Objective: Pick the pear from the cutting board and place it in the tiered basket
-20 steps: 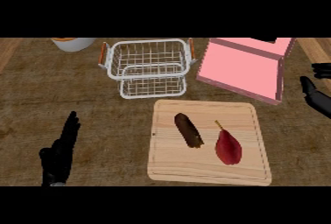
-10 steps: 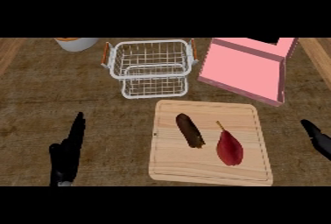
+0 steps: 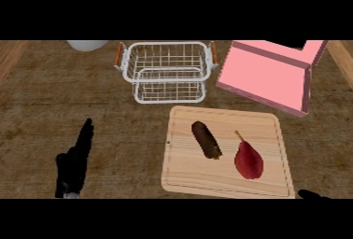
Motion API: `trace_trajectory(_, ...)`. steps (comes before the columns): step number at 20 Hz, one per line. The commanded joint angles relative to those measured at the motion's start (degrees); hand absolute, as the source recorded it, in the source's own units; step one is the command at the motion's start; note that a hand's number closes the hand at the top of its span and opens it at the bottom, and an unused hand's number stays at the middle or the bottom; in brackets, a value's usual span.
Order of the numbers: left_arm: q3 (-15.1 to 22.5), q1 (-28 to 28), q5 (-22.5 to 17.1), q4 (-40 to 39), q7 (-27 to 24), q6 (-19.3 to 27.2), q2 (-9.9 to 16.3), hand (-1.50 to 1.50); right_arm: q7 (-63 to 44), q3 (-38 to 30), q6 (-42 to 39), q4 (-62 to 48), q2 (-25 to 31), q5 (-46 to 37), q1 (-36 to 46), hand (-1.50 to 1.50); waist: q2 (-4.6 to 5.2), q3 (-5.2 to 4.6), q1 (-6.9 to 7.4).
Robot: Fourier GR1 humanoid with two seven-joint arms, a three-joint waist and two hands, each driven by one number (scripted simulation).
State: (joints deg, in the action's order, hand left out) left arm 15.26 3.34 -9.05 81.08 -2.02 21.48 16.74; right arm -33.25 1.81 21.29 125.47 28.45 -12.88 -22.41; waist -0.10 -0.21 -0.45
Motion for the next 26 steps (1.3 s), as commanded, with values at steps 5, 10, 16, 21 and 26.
trace_trajectory(5,2.61,-1.51,1.47,-2.70,2.50,0.55,-2.90,0.00,-28.71,6.59,-10.82,9.46,10.62,-15.50,3.61,-1.50,0.66,-0.19,1.66)
trace_trajectory(10,1.40,-0.62,1.08,-1.69,2.54,-0.97,-1.44,0.00,-42.86,14.40,-14.63,7.54,6.57,-24.71,15.33,-1.50,0.45,-0.01,2.23)
trace_trajectory(16,1.27,0.21,1.00,-2.41,0.83,-1.22,-2.89,0.00,-47.68,23.14,-20.67,1.25,-0.75,-33.54,23.31,-1.50,0.29,-0.01,2.00)
trace_trajectory(21,1.21,-1.68,2.31,-2.14,2.65,-0.52,-2.41,0.00,-48.58,23.64,-26.05,-7.35,-4.22,-33.80,24.89,-1.50,0.48,0.00,1.94)
trace_trajectory(26,-0.39,-0.07,1.15,-1.15,2.29,-1.58,-1.40,0.00,-50.68,24.38,-31.51,-9.57,-9.09,-33.94,26.84,-1.50,0.22,0.03,1.45)
